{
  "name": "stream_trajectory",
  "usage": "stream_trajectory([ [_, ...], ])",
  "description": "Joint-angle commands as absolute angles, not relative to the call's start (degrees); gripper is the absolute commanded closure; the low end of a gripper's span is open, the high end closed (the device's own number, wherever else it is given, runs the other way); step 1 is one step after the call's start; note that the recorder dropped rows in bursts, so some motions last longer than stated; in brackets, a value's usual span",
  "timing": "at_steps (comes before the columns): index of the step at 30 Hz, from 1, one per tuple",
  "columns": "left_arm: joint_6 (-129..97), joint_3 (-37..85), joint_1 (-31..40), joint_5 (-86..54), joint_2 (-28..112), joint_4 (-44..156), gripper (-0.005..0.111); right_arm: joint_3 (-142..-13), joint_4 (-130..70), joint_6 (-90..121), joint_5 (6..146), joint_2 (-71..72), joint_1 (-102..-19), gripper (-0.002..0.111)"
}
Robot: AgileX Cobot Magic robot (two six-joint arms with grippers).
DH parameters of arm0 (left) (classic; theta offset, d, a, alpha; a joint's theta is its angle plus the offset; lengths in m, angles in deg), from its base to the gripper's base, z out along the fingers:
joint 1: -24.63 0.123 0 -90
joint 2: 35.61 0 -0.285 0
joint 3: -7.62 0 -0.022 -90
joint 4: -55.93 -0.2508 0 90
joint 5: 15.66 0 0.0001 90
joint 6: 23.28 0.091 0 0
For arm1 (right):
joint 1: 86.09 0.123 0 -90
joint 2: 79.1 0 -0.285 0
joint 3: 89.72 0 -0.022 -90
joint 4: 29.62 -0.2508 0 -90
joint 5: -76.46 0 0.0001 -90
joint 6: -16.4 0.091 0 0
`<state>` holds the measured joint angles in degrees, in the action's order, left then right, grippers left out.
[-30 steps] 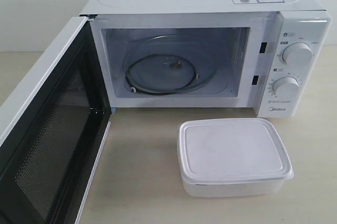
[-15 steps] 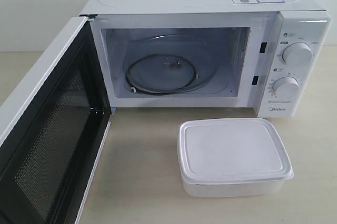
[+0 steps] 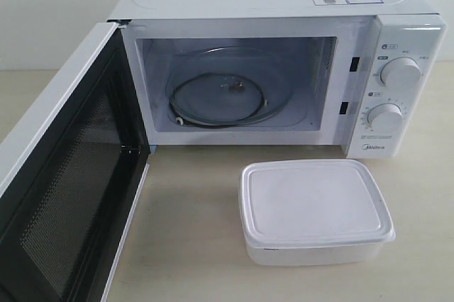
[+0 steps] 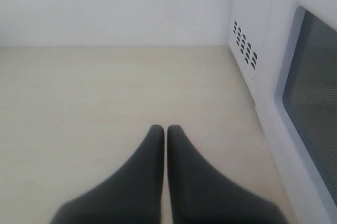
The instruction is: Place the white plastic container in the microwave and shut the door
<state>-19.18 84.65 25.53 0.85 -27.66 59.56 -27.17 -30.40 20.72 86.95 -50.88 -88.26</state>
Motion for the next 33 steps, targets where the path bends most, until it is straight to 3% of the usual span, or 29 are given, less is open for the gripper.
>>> stream_trajectory([
  [1,-18.9,84.8,25.7,0.9,-27.8,59.7,0.102,-27.5,-30.3,18.9,89.7,-50.6,-88.4,0.109],
  [10,-18.9,84.8,25.7,0.9,-27.8,59.7,0.102,-30.6,-28.8,18.8,91.3,-45.5,-88.4,0.109],
  [26,-18.9,84.8,25.7,0.9,-27.8,59.7,0.102,-32.5,-24.0,20.8,96.9,-16.1,-88.2,0.109],
  [30,-18.9,84.8,25.7,0.9,-27.8,59.7,0.102,-22.0,-15.7,22.7,120.8,-10.7,-88.2,0.109],
  [33,-18.9,84.8,25.7,0.9,-27.8,59.7,0.102,-16.4,-15.3,21.1,126.0,-8.6,-88.2,0.109],
])
